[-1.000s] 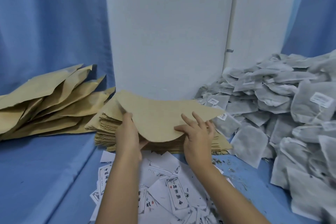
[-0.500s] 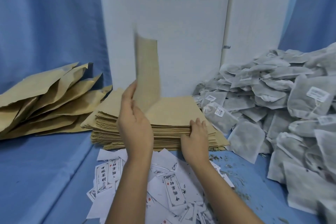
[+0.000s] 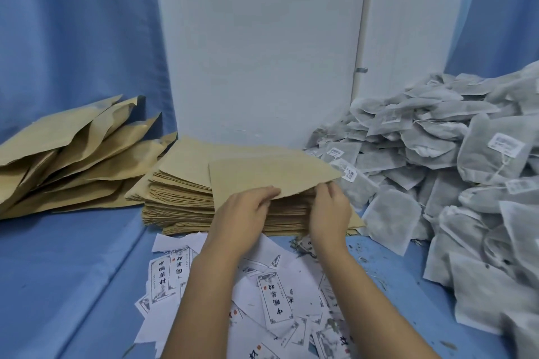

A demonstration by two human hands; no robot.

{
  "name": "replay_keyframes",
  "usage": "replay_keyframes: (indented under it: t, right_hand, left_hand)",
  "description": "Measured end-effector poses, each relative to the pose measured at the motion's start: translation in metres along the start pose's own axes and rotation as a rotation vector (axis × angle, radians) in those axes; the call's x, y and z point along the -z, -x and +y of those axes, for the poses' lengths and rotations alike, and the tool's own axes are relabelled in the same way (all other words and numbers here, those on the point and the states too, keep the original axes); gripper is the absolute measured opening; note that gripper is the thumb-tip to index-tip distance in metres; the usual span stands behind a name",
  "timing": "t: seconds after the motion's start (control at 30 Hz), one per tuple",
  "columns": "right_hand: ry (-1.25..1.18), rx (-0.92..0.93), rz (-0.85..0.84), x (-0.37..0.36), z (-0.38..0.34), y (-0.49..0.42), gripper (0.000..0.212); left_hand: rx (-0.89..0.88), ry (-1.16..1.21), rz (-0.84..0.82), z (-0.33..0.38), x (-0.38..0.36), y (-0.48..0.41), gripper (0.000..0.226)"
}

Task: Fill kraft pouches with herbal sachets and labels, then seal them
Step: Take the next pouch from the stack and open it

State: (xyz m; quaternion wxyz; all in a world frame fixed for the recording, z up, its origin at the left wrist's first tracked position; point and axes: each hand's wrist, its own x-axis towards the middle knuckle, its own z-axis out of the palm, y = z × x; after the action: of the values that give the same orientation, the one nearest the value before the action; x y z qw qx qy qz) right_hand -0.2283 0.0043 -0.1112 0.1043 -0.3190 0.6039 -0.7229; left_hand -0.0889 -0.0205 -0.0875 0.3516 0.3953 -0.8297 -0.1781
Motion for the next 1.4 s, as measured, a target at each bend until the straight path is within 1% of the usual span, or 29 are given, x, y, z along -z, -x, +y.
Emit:
replay_keyframes:
  t: [0.03,0.1,0.13,0.2,0.27,0.33,0.5,0.9,1.03,1.2,1.27,1.33,1.4]
  right_hand:
    - [-0.147,-0.122,-0.042,0.0,-0.005,-0.001,0.027]
    - [-0.375,-0.373,-0.228,-0.002,-0.01,0.001,0.022]
    - [-0.455,-0.461,-0.307,-0.003,-0.011,0.003,0.02]
    - [-0.597,-0.539,-0.401,-0.003,-0.011,0.006,0.021]
    - [-0.738,-0.566,-0.453,0.0,-0.01,0.006,0.021]
    - [-0.8,-0.593,-0.483,0.002,-0.011,0.007,0.02]
    - [-0.784,-0.62,-0.473,0.0,-0.013,0.011,0.023]
    - [-0.76,-0.675,-0.466,0.002,-0.011,0.011,0.02]
    - [-0.746,-0.675,-0.462,0.001,-0.01,0.01,0.018]
    - [-0.628,-0.611,-0.48,-0.002,-0.011,0.015,0.023]
    - [-0.597,-0.603,-0.479,-0.002,-0.012,0.015,0.024]
    - [-0.621,-0.621,-0.457,-0.004,-0.013,0.014,0.022]
    - [-0.65,-0.634,-0.423,-0.006,-0.013,0.014,0.021]
  left_hand:
    - [0.008,-0.006,-0.005,0.0,0.0,-0.001,0.03]
    - [0.01,-0.033,0.009,0.002,-0.003,-0.003,0.028]
    - [0.012,-0.043,0.014,0.003,-0.004,-0.004,0.027]
    - [0.02,-0.037,0.009,0.002,-0.006,-0.004,0.026]
    - [0.036,0.032,-0.005,-0.001,-0.008,-0.005,0.025]
    - [0.054,0.079,-0.003,-0.002,-0.009,-0.006,0.025]
    - [0.069,0.011,-0.017,-0.003,-0.013,-0.006,0.025]
    - [0.081,0.041,-0.011,-0.007,-0.016,-0.008,0.025]
    - [0.045,-0.04,0.011,-0.005,-0.015,-0.005,0.025]
    - [-0.041,-0.284,0.061,0.003,-0.021,-0.001,0.036]
    - [-0.049,-0.299,0.091,0.006,-0.024,-0.001,0.033]
    - [-0.047,-0.283,0.128,0.007,-0.023,-0.003,0.027]
    - [-0.038,-0.272,0.119,0.009,-0.023,-0.004,0.026]
